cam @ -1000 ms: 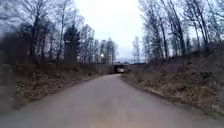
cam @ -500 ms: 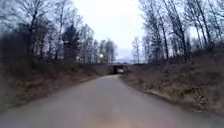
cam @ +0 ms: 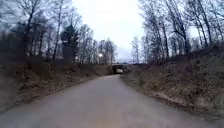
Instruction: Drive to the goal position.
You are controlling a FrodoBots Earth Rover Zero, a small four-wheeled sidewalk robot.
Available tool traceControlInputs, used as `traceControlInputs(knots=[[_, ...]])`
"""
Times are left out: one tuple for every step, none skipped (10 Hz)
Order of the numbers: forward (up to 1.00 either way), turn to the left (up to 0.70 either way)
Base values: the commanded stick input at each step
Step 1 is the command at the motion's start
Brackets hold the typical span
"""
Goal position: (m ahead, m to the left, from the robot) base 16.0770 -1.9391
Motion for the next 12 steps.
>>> traceControlInputs(knots=[[1.00, 0.00], [1.00, 0.00], [1.00, 0.00], [1.00, 0.00], [1.00, 0.00], [1.00, 0.00], [1.00, 0.00], [1.00, 0.11], [1.00, 0.22], [1.00, 0.33], [1.00, 0.37], [1.00, 0.28]])
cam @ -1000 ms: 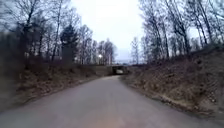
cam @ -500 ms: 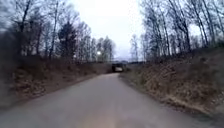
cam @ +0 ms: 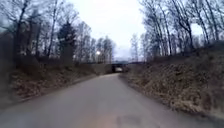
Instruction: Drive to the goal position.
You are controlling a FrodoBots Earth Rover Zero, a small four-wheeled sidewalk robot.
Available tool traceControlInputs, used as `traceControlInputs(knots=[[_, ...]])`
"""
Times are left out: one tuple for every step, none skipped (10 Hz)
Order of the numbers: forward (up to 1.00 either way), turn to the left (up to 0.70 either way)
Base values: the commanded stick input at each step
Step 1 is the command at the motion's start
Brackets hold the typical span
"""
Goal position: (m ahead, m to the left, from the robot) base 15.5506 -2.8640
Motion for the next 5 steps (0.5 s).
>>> traceControlInputs(knots=[[1.00, 0.20], [1.00, 0.12], [1.00, 0.04], [1.00, 0.00], [1.00, 0.00]])
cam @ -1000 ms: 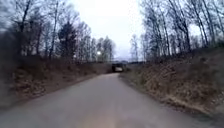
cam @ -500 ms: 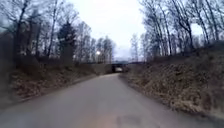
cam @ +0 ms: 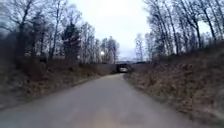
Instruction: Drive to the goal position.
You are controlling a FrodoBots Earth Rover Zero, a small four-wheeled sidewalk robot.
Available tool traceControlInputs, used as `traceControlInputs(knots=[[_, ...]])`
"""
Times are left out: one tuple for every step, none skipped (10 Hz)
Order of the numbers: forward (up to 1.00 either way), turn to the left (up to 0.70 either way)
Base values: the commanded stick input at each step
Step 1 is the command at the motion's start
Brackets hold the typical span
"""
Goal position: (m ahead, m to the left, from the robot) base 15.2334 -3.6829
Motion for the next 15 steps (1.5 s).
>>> traceControlInputs(knots=[[1.00, 0.00], [1.00, 0.00], [1.00, 0.00], [1.00, 0.16], [1.00, 0.38], [1.00, 0.40], [1.00, 0.40], [1.00, 0.40], [1.00, 0.00], [1.00, 0.00], [1.00, 0.00], [1.00, 0.00], [1.00, 0.00], [1.00, 0.00], [1.00, 0.00]])
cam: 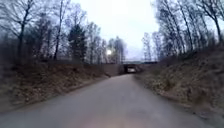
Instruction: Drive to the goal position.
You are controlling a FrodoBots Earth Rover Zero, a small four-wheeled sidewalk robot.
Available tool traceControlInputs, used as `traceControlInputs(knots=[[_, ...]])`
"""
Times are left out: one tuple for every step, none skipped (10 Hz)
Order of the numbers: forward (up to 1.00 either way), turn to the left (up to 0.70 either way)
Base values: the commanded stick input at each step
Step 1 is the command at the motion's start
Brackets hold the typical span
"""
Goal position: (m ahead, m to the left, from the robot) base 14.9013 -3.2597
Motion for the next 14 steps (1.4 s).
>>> traceControlInputs(knots=[[1.00, 0.00], [1.00, 0.00], [1.00, 0.00], [1.00, 0.00], [1.00, 0.00], [1.00, 0.00], [1.00, 0.00], [1.00, 0.00], [1.00, 0.00], [1.00, 0.00], [1.00, 0.00], [1.00, 0.00], [1.00, 0.00], [1.00, 0.00]])
